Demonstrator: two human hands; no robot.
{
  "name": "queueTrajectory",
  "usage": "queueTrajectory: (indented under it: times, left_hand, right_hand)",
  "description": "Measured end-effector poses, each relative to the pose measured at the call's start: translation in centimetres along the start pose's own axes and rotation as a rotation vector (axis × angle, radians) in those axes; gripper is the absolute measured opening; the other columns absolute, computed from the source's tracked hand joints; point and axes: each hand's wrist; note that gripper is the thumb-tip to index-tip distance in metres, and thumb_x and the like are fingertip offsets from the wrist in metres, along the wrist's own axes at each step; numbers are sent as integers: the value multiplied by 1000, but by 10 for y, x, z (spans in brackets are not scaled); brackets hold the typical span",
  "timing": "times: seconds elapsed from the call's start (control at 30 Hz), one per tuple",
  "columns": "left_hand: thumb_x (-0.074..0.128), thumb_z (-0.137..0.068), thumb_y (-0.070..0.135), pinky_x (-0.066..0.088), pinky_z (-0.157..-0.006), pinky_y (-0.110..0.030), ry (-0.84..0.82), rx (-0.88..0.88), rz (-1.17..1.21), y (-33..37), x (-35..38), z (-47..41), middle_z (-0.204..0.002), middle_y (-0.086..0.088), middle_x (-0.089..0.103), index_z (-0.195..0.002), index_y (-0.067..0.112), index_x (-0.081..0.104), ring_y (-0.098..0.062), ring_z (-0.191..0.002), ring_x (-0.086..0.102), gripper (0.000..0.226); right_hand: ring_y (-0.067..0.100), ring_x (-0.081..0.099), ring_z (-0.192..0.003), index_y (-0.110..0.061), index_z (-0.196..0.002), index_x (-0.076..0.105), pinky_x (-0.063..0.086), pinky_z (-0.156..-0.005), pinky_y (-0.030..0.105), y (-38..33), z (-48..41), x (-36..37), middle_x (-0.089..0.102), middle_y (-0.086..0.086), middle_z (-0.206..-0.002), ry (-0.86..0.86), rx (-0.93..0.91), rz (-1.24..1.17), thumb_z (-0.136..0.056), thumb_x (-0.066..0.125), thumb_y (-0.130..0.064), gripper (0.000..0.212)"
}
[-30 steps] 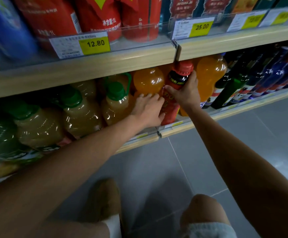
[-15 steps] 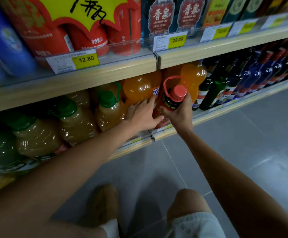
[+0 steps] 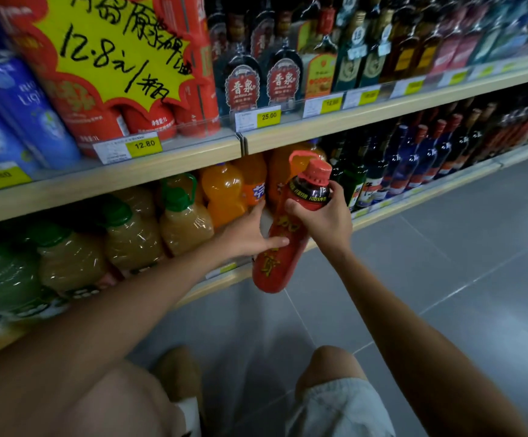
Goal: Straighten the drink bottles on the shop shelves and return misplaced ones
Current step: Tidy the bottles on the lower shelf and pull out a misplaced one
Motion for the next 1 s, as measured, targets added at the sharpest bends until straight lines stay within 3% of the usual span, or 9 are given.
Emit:
queueTrajectory:
  times: [0.07,0.2,0.4,0.47,0.57,0.67,0.77,0.87,1.0]
  left_hand:
    - [71,-73,54,31,-112,-42,-88,-20,241,12,14,9,-155,-3,24,-151,21,5,-23,-140,29,107]
    - [75,-77,33,41,-105,-41,-156,-119,569,23,45,23,-141,-6,46,-147,18,18,-21,-123,50,91]
    - [77,-76,24,48,-69,-11,-111,-126,729,32,72,53,-109,10,62,-127,24,42,5,-87,61,62]
    - [79,-73,23,53,-72,-19,-110,-180,796,34,82,60,-105,7,68,-121,23,51,-2,-85,67,56]
    - [82,-68,24,55,-61,-22,-128,-297,908,36,95,66,-91,5,73,-113,22,57,-10,-74,71,51]
    - [82,-65,29,57,-68,-32,-208,-410,927,33,104,62,-92,-2,73,-109,24,57,-20,-77,72,50]
    - [82,-65,27,55,-61,-28,-260,-484,949,28,108,49,-90,-5,72,-104,23,54,-20,-72,71,48]
    - [82,-65,30,55,-64,-27,-333,-524,908,25,110,39,-93,-1,71,-105,26,52,-17,-76,70,50]
    - [84,-53,37,57,-78,-35,-360,-601,860,23,115,32,-95,2,71,-109,28,56,-18,-83,70,63]
  right_hand:
    - [13,62,-104,-28,-123,48,50,-90,43,0,7,-18,65,-9,-112,-16,37,-8,-54,77,-60,82]
    - [10,64,-97,-24,-119,55,53,-89,40,1,13,-40,66,-7,-108,-38,97,-134,-51,74,-62,80]
    - [13,66,-96,-23,-117,55,53,-89,42,18,34,-51,67,-4,-108,-68,183,-154,-50,71,-66,81]
    - [14,66,-96,-21,-118,53,53,-89,42,30,40,-51,67,-2,-108,-82,239,-168,-52,70,-67,82]
    - [16,67,-92,-20,-111,56,53,-88,44,49,45,-46,68,1,-104,-100,328,-192,-59,66,-66,71]
    - [17,69,-89,-15,-110,57,56,-85,41,66,45,-34,69,5,-103,-117,452,-268,-73,67,-56,56]
    - [12,69,-81,-12,-106,58,57,-72,29,83,42,-25,69,5,-97,-84,540,-295,-84,65,-45,40]
    - [6,69,-70,-11,-107,57,53,-58,19,94,39,-20,69,2,-91,-45,630,-286,-83,64,-46,43]
    - [6,70,-69,-12,-101,61,52,-58,19,104,44,-18,70,0,-85,-17,719,-283,-75,62,-48,45]
Point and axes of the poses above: each hand's wrist, its own z-axis away from the middle knuckle, its own x-axis out of the palm, y = z × x
